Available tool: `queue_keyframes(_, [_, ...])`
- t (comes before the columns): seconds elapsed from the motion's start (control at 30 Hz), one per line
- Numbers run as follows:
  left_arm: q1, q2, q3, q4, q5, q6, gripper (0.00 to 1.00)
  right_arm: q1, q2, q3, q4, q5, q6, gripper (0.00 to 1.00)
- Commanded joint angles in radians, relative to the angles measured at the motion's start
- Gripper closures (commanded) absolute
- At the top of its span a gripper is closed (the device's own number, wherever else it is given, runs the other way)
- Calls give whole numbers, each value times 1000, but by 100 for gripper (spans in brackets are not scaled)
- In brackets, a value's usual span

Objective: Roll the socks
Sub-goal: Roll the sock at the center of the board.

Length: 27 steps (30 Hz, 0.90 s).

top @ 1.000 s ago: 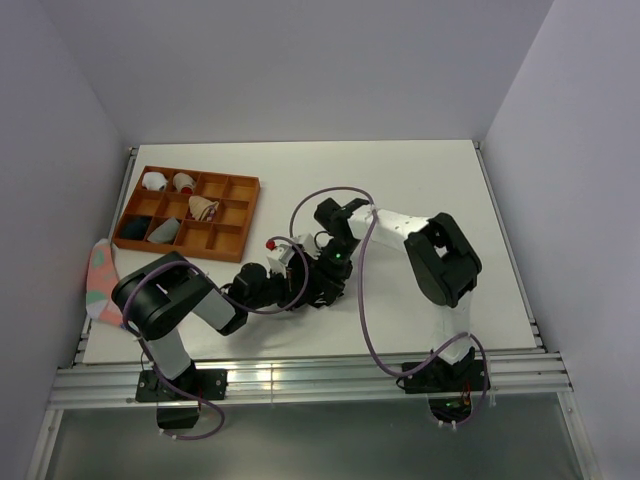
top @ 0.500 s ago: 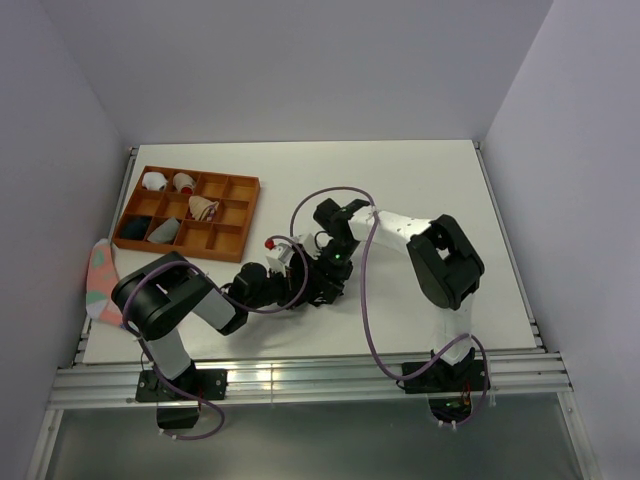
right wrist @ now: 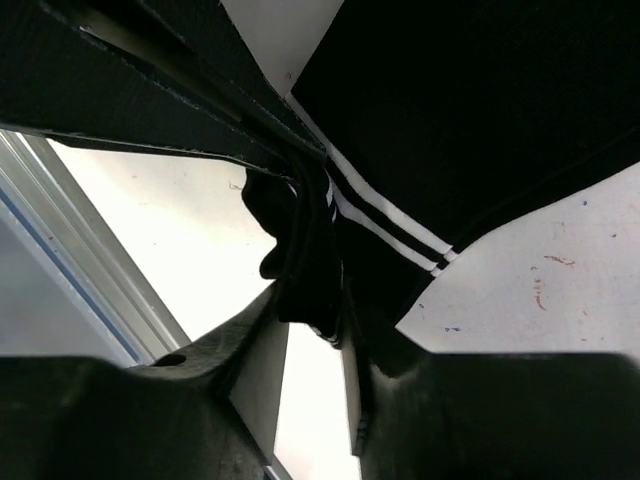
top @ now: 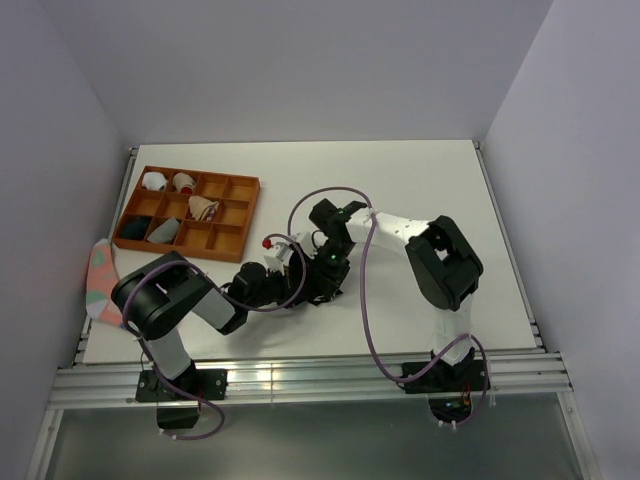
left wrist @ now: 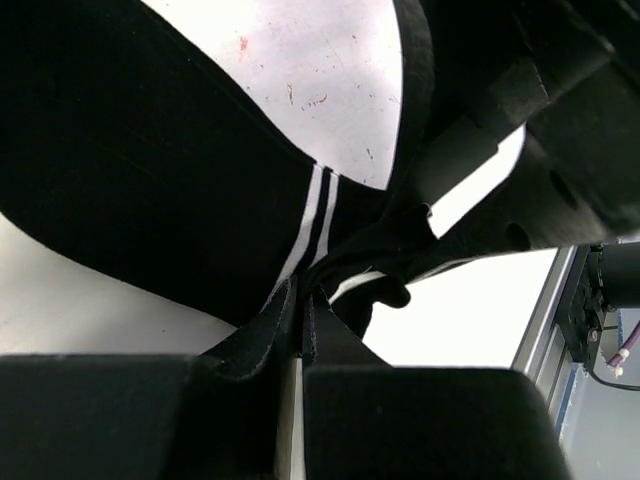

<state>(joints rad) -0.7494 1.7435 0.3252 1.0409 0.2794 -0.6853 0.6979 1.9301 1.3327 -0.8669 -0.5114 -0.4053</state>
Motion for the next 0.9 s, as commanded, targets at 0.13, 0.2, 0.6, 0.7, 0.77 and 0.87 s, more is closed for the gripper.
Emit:
queue_keyframes(0.13, [-4, -41, 2, -36, -3, 15, 89, 35, -5, 20, 6, -78, -46, 77])
queue_keyframes(0.2, [-4, -67, -9, -24, -11, 18, 78, 23, 7, 34, -20, -94, -53, 81])
queue_keyframes(0.6, [-2, -202, -94, 97, -66, 39, 54, -44, 155, 137, -173, -213, -104, 94])
queue_keyframes(0.7, [-2, -214, -107, 96, -68, 62, 55, -63, 185, 163, -216, -240, -125, 94])
queue_keyframes(0.77, [-2, -225, -112, 93, -71, 76, 54, -75, 219, 198, -271, -263, -145, 94])
queue_keyframes(0.87, [-2, -236, -109, 81, -72, 113, 53, -89, 253, 232, -322, -288, -191, 95])
